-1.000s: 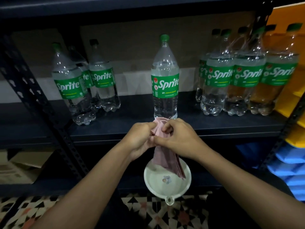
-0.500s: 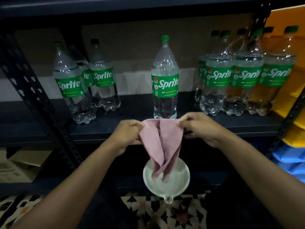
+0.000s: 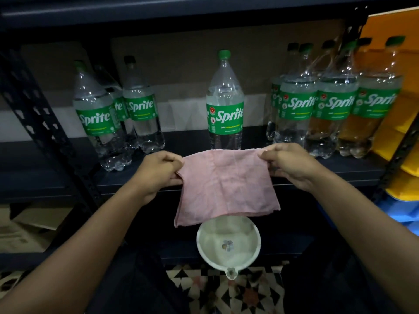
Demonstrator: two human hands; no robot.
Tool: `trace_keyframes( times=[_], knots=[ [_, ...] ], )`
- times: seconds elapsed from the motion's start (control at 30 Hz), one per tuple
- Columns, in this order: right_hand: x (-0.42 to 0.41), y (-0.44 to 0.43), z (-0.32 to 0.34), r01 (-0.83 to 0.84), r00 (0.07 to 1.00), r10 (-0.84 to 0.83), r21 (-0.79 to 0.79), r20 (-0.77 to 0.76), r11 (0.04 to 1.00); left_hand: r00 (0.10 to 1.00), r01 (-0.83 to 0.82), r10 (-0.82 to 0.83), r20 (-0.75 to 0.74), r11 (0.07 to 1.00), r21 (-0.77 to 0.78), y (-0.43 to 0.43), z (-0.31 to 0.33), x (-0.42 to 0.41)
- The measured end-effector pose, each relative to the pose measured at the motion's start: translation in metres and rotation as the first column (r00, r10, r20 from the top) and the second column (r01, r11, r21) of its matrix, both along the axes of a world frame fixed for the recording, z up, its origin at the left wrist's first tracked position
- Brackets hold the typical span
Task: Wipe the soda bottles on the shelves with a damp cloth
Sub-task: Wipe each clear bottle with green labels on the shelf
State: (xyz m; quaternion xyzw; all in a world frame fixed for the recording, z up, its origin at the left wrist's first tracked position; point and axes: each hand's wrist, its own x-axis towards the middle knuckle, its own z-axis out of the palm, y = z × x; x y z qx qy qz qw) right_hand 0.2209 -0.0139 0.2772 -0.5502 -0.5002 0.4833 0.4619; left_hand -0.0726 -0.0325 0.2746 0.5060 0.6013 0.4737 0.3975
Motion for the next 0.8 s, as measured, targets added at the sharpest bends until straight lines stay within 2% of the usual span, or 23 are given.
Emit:
trace_keyframes(
  times=[0.13, 0.27, 0.33, 0.47, 0.53, 0.6, 0.63, 0.8],
  knots=[
    [-0.013, -0.009, 0.001, -0.069, 0.998, 0.069, -0.005, -0.01, 0.998, 0.988, 0.123, -0.123, 0.091, 0.992, 0.009, -0.008, 0.004, 0.029],
    [-0.026, -0.02, 0.002, -0.158, 0.985, 0.156, -0.02, -0.067, 0.987, 0.944, 0.287, -0.274, 0.184, 0.957, -0.048, -0.014, 0.004, 0.049],
    [-0.03, -0.025, 0.003, -0.21, 0.975, 0.207, -0.031, -0.083, 0.977, 0.918, 0.366, -0.352, 0.182, 0.929, -0.051, -0.016, 0.003, 0.056],
    [-0.034, -0.029, 0.004, -0.295, 0.953, 0.291, -0.05, -0.086, 0.954, 0.912, 0.41, -0.41, -0.027, 0.912, 0.012, -0.016, 0.001, 0.06],
    [-0.035, -0.03, 0.005, -0.314, 0.948, 0.31, -0.052, -0.074, 0.948, 0.902, 0.397, -0.373, -0.217, 0.915, 0.075, -0.016, 0.001, 0.06],
    [-0.036, -0.031, 0.006, -0.329, 0.943, 0.326, -0.048, -0.066, 0.943, 0.853, 0.389, -0.291, -0.433, 0.907, 0.158, -0.015, 0.001, 0.06],
    [-0.037, -0.032, 0.006, -0.335, 0.941, 0.332, -0.046, -0.062, 0.941, 0.83, 0.392, -0.259, -0.494, 0.901, 0.186, -0.014, 0.002, 0.06],
    [-0.037, -0.031, 0.003, -0.356, 0.934, 0.353, -0.044, -0.052, 0.934, 0.805, 0.45, -0.278, -0.525, 0.862, 0.234, -0.014, 0.001, 0.06]
  ],
)
